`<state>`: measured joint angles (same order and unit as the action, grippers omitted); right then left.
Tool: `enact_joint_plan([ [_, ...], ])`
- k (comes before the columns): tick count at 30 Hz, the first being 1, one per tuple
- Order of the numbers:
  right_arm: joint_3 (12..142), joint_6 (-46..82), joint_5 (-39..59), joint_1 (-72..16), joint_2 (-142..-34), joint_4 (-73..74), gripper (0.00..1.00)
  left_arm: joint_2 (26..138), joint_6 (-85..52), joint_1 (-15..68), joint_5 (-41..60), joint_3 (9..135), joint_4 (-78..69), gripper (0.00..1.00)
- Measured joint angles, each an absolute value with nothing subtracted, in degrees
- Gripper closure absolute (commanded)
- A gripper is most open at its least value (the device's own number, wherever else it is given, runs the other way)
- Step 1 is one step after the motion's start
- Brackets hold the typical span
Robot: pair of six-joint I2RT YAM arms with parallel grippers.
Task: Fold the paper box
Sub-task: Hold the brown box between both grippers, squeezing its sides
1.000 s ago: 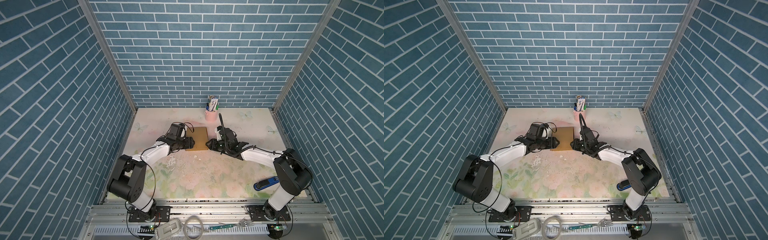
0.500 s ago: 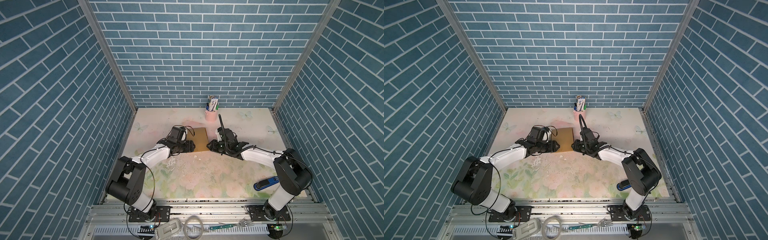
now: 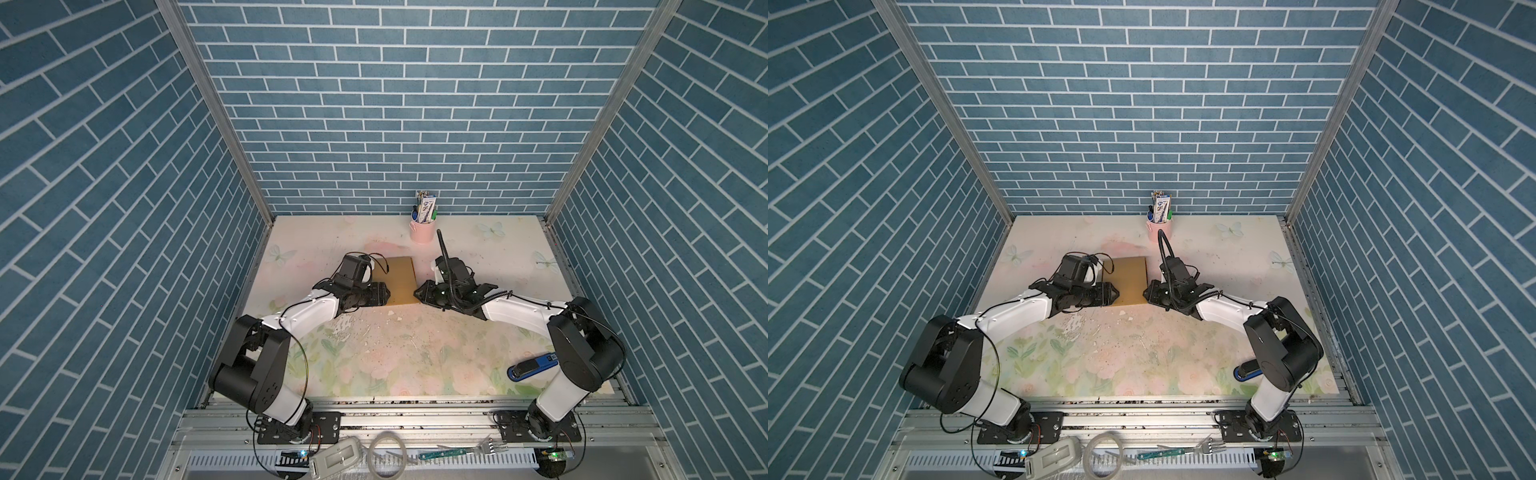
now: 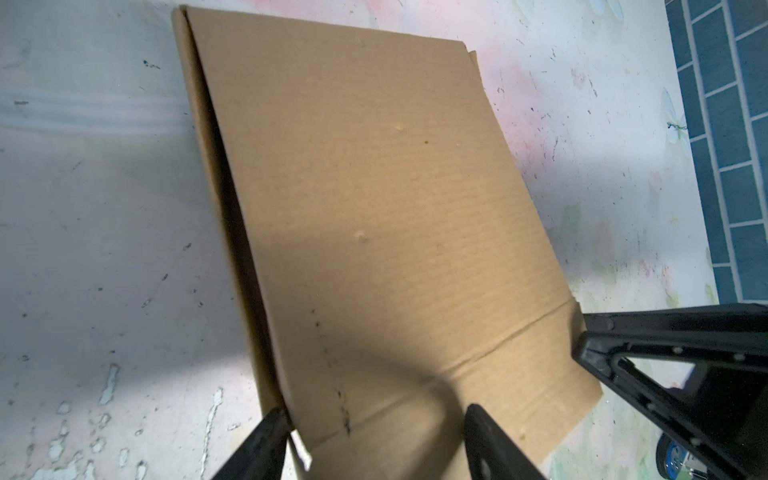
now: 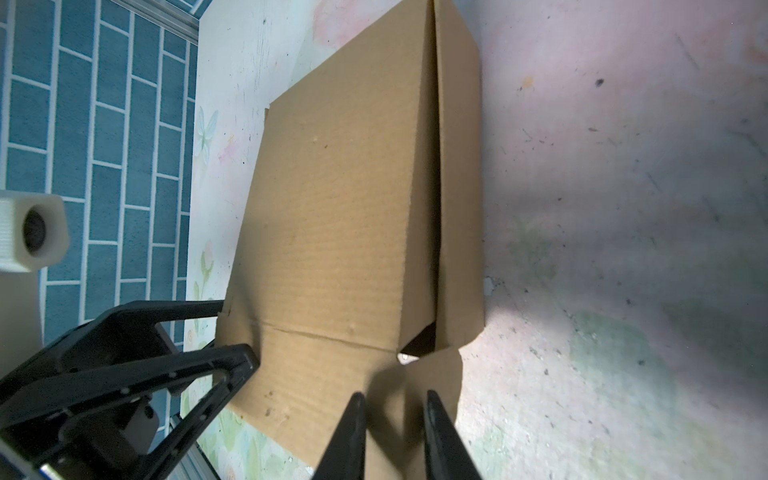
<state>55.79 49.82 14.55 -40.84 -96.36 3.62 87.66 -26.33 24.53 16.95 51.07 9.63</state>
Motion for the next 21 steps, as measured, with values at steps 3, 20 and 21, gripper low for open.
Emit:
enact_joint_plan([
  [3,55.5,50.3,14.7,-40.9,-96.4,3.7,0.75,87.6,-26.3,24.5,17.0,50.9,9.6,0.32],
  [20,55.2,50.8,15.3,-40.9,-96.6,3.8,0.76,86.8,-26.3,24.8,16.7,50.5,11.2,0.32],
  [21,55.2,50.8,15.3,-41.0,-96.6,3.8,0.76,86.5,-26.3,24.9,16.6,50.6,11.9,0.32],
])
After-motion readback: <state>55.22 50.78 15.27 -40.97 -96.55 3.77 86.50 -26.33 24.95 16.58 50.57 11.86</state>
